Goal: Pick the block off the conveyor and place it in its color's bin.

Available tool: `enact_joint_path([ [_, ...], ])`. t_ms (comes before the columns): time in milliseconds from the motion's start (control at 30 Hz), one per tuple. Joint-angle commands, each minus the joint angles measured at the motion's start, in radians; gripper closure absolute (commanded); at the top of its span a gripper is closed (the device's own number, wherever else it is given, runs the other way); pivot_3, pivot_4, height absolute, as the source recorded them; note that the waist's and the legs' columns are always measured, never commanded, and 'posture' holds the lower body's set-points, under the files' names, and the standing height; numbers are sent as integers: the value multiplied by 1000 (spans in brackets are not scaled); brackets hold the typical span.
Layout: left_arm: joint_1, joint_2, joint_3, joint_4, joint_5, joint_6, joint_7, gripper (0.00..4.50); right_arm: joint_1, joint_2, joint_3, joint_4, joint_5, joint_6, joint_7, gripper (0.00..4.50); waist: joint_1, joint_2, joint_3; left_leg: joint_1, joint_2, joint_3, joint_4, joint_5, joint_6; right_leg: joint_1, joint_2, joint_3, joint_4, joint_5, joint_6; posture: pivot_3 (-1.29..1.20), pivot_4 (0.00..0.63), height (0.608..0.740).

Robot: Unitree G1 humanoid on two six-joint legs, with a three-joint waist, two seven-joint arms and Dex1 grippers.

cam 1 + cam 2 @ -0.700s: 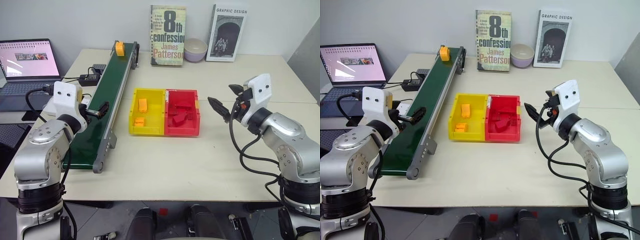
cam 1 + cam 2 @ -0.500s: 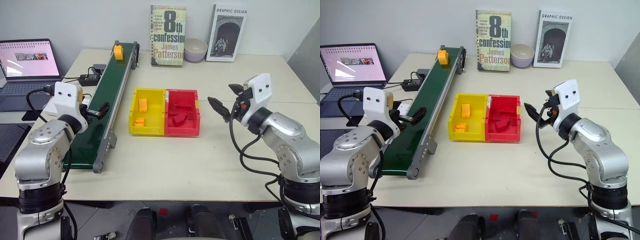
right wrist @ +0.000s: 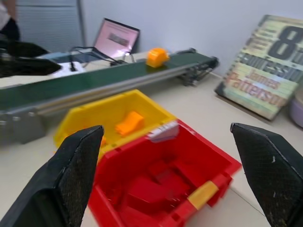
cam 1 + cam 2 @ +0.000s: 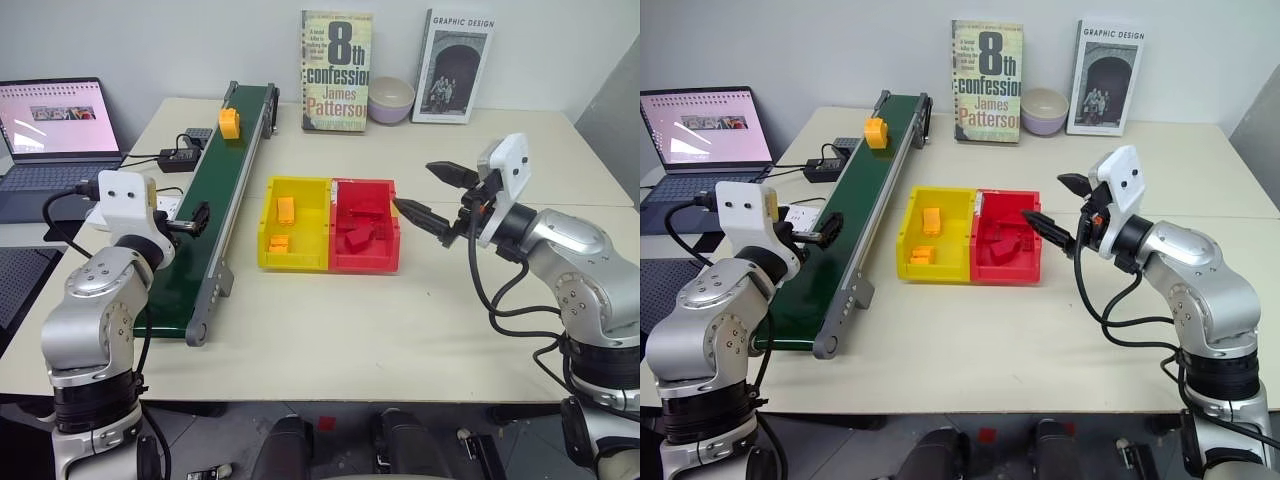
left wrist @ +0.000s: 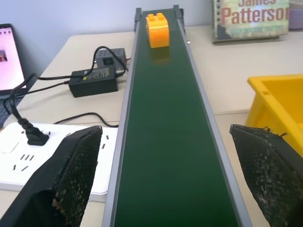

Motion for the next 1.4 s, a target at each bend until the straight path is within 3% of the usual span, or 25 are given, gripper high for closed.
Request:
enact_joint_path([
  [33, -27, -25, -14, -4, 27, -38, 37, 9, -54, -6, -5, -20, 87, 11, 73, 0, 0, 0, 0, 0, 0, 0, 0, 0, 0, 0, 0, 0, 0, 0, 0, 0, 150, 740],
  [700, -143, -71, -82, 207, 79, -118, 40, 9, -66, 6, 9, -106, 173, 52, 19, 0, 2, 0, 0, 0, 0, -1, 0, 0, 0, 0, -1, 0, 0, 0, 0, 0, 150, 740],
  [1267, -265, -86, -115, 521, 132, -256, 36, 9, -31, -36, -29, -183, 223, 106, -64, 0, 2, 0, 0, -1, 0, -1, 0, 0, 0, 0, -2, 0, 0, 0, 0, 0, 150, 740],
  [1400, -245, -93, -89, 491, 122, -250, 52, 663, -28, -46, -32, -176, 227, 102, -63, 0, 2, 0, 0, -1, 0, -1, 0, 0, 0, 0, -2, 0, 0, 0, 0, 0, 150, 740],
])
